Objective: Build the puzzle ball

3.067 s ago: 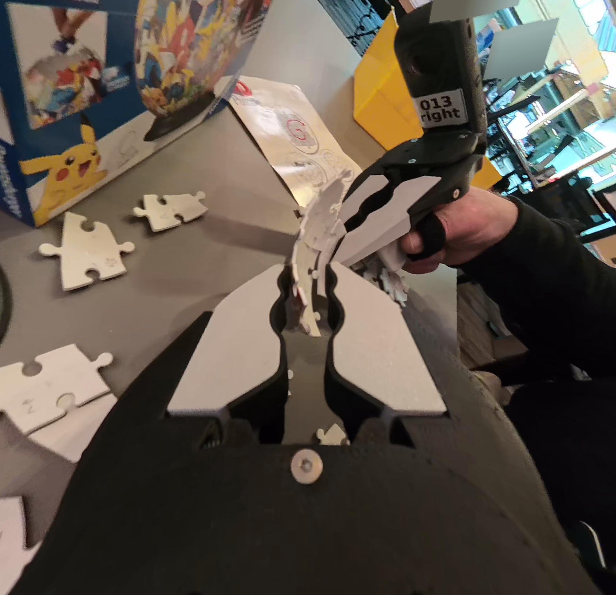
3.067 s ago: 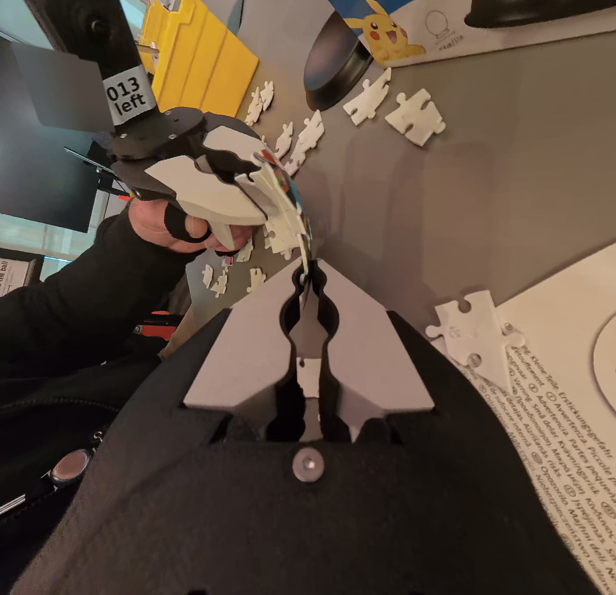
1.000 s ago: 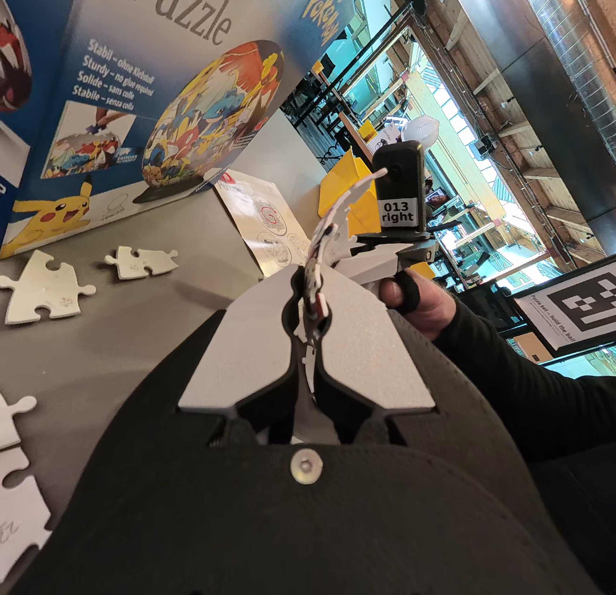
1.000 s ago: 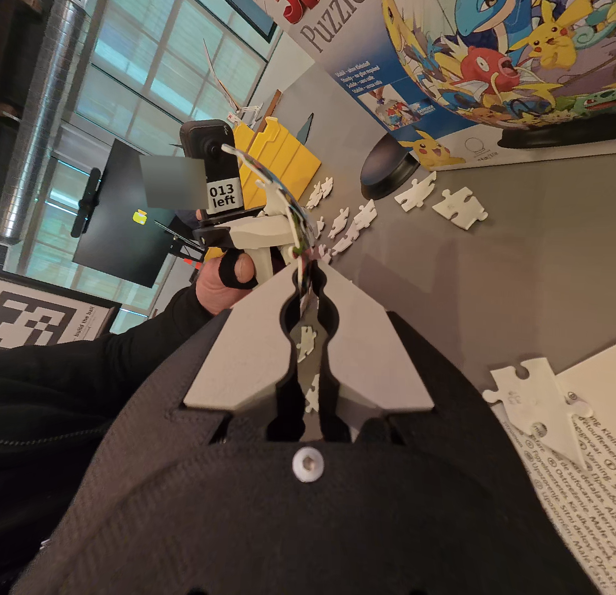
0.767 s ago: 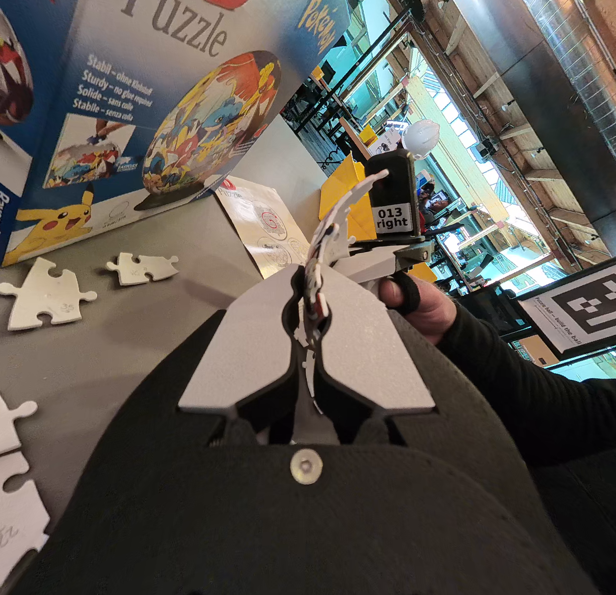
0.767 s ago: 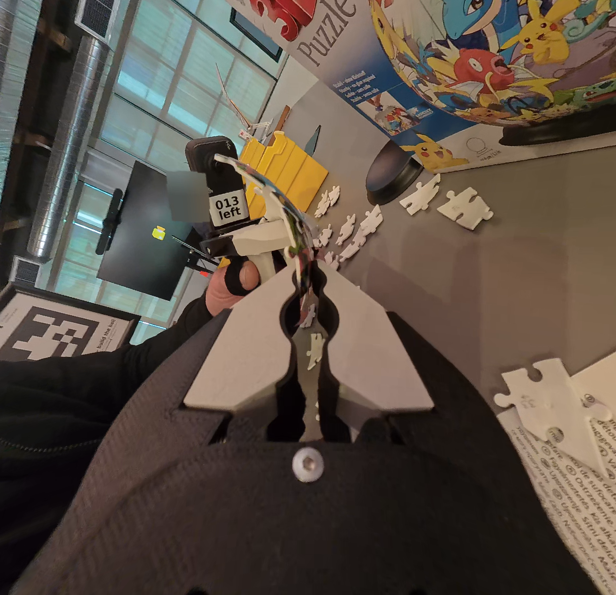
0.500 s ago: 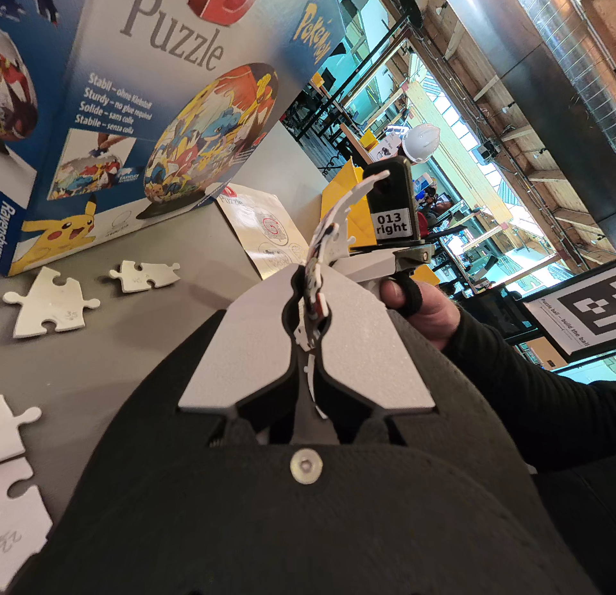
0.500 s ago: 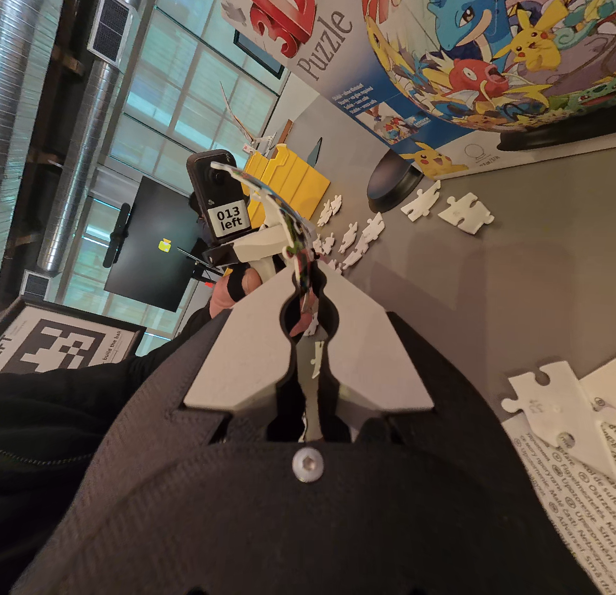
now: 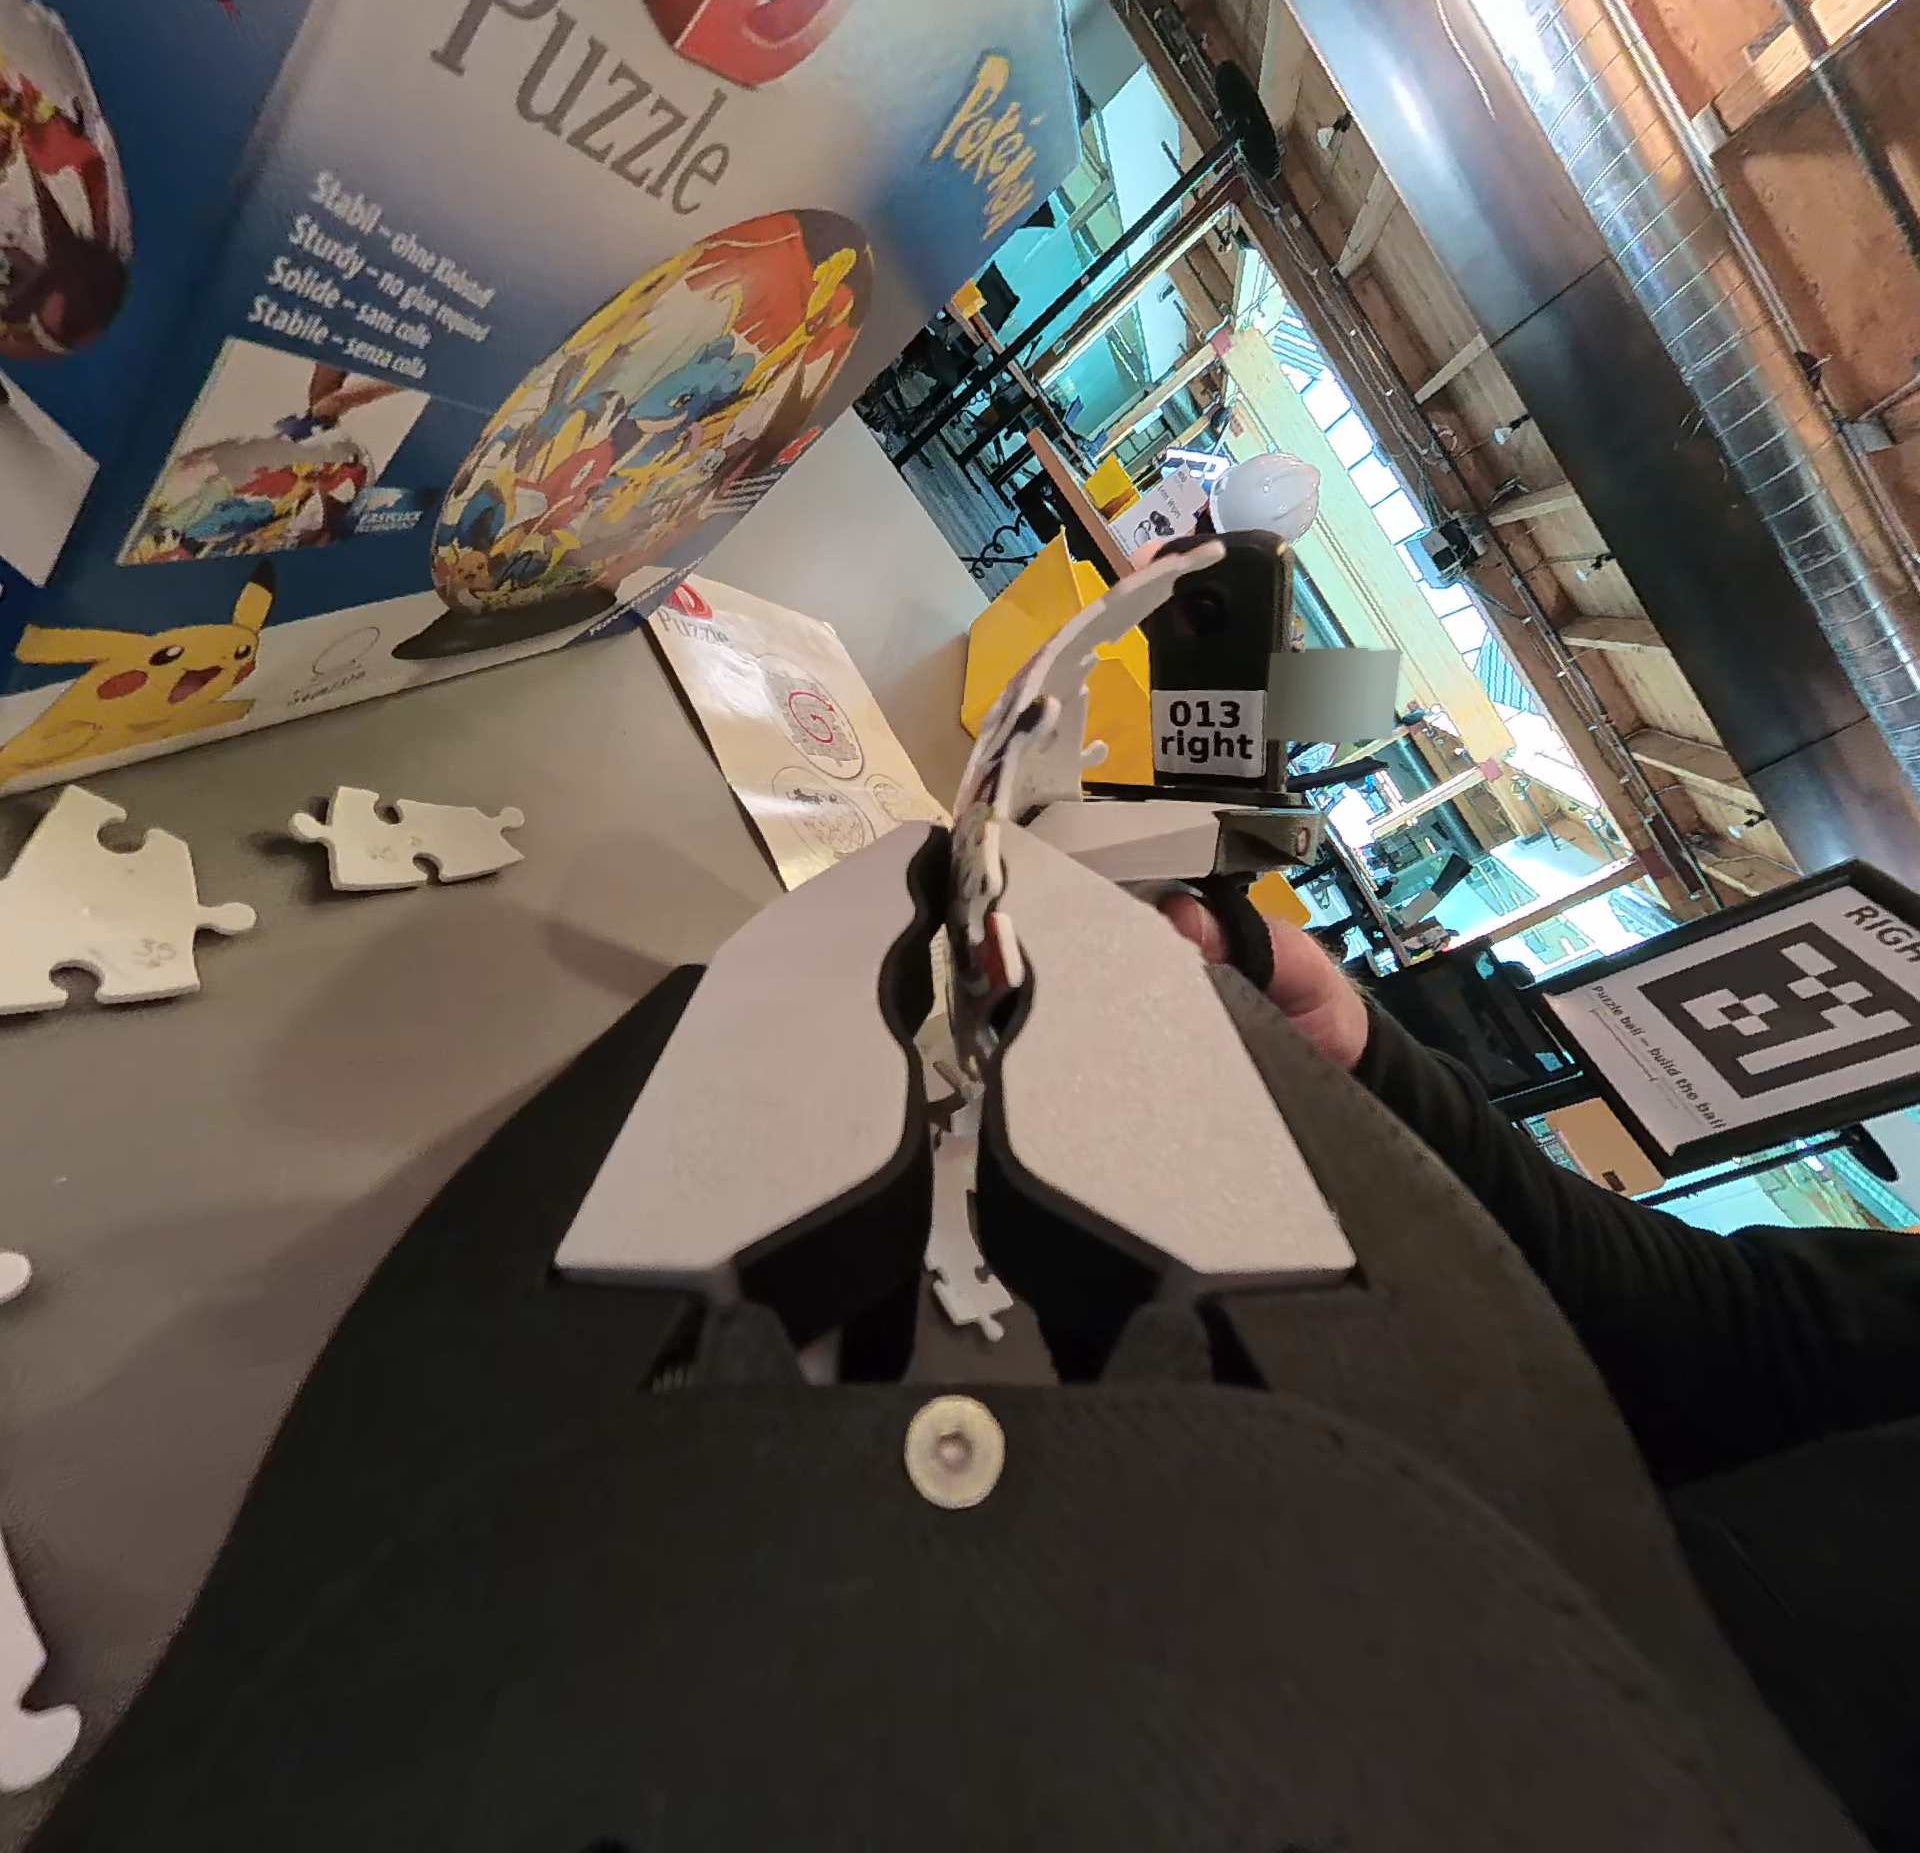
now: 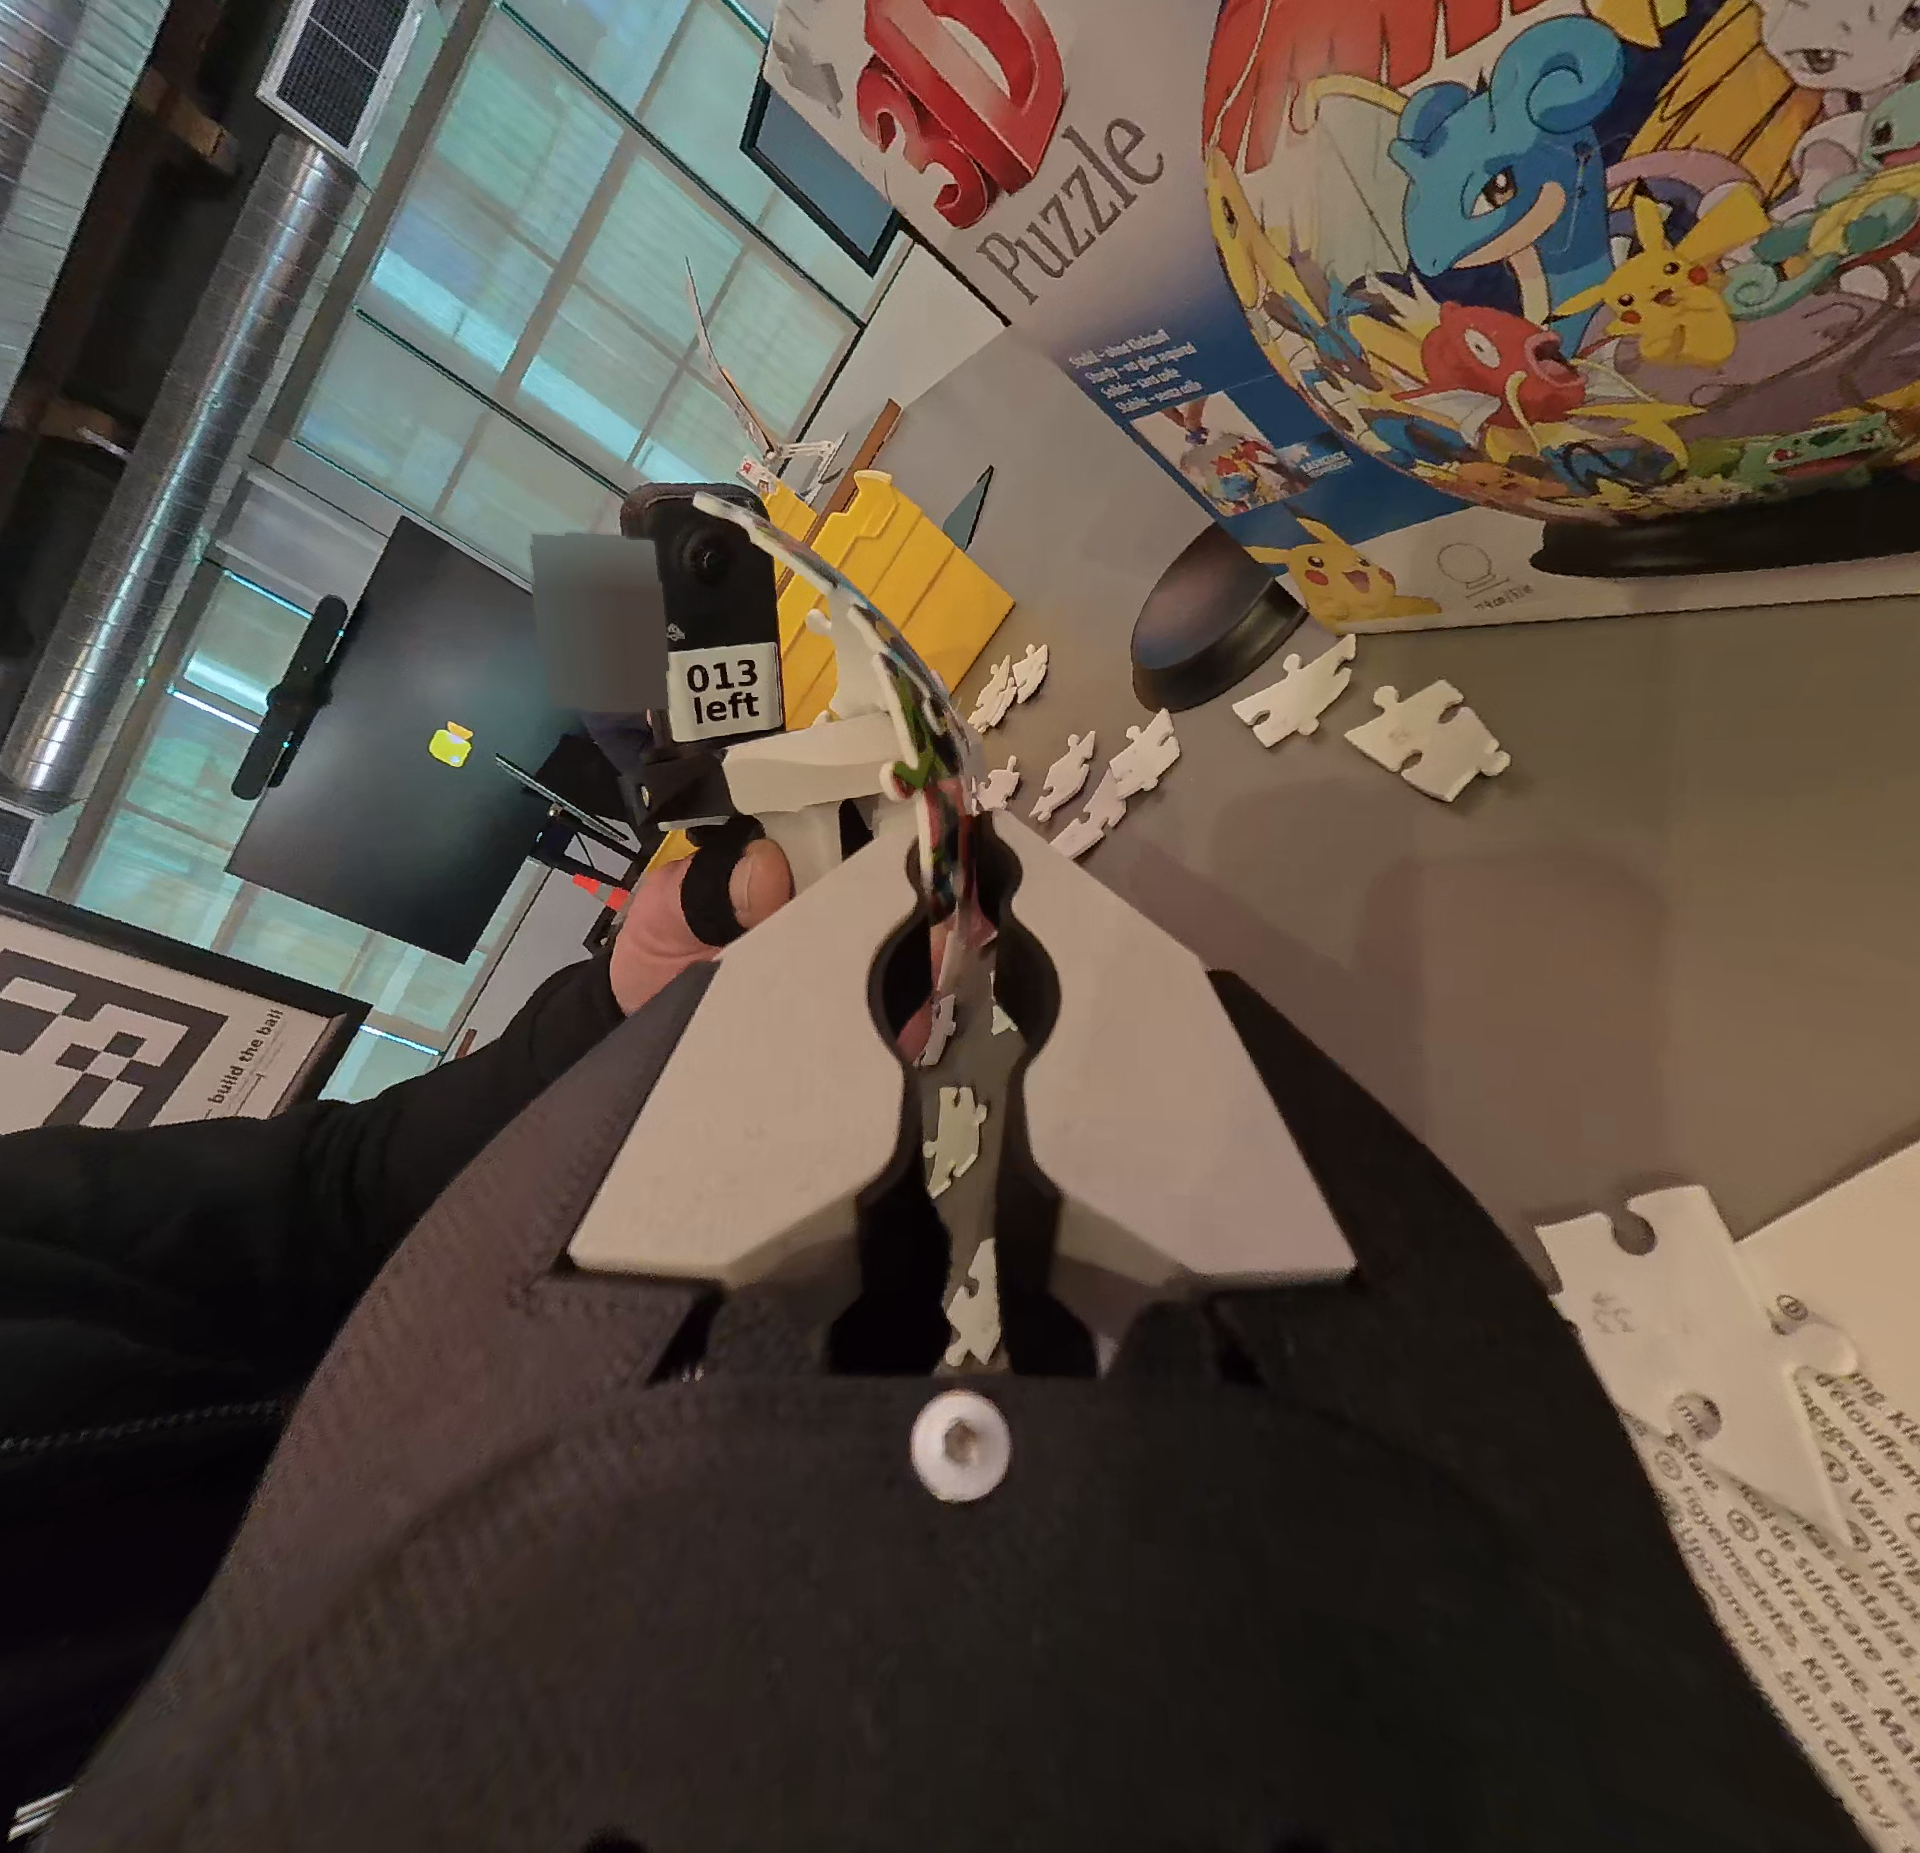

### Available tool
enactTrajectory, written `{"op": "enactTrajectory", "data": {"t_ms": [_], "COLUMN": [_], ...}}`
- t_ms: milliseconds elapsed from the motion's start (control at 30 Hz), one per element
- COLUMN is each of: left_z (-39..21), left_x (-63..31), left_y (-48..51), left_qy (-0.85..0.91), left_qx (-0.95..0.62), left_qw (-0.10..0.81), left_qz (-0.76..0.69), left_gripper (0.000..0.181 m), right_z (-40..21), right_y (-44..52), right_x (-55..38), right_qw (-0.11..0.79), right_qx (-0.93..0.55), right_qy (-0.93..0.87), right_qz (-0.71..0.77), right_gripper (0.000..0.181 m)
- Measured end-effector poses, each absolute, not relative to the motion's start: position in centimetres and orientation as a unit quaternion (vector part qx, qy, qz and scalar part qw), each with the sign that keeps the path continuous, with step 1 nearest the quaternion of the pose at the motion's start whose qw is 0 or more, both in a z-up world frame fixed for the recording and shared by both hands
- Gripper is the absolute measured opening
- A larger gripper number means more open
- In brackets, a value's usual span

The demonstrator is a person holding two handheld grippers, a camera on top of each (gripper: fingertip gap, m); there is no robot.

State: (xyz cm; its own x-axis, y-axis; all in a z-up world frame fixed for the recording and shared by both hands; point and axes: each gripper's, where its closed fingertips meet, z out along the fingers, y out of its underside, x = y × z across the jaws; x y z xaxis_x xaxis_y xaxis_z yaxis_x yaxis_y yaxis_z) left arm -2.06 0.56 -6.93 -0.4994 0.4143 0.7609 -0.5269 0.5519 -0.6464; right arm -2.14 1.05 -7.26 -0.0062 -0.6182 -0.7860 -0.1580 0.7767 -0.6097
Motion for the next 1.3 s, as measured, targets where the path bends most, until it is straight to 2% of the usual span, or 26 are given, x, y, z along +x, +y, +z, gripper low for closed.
{"op": "enactTrajectory", "data": {"t_ms": [600,767,1033,1300], "left_z": [-6.2,-6.0,-5.9,-5.6], "left_x": [-2.1,-2.2,-2.3,-2.3], "left_y": [0.4,0.4,0.4,0.4], "left_qy": [-0.707,-0.703,-0.701,-0.698], "left_qx": [0.066,0.066,0.067,0.068], "left_qw": [0.521,0.528,0.530,0.534], "left_qz": [0.474,0.472,0.472,0.472], "left_gripper": [0.003,0.003,0.003,0.003], "right_z": [-6.4,-6.2,-6.1,-5.9], "right_y": [0.7,0.5,0.8,0.5], "right_x": [-2.0,-2.2,-2.2,-2.3], "right_qw": [0.631,0.651,0.650,0.652], "right_qx": [-0.306,-0.285,-0.298,-0.291], "right_qy": [0.671,0.666,0.661,0.659], "right_qz": [-0.239,-0.228,-0.228,-0.237], "right_gripper": [0.002,0.006,0.001,0.004]}}
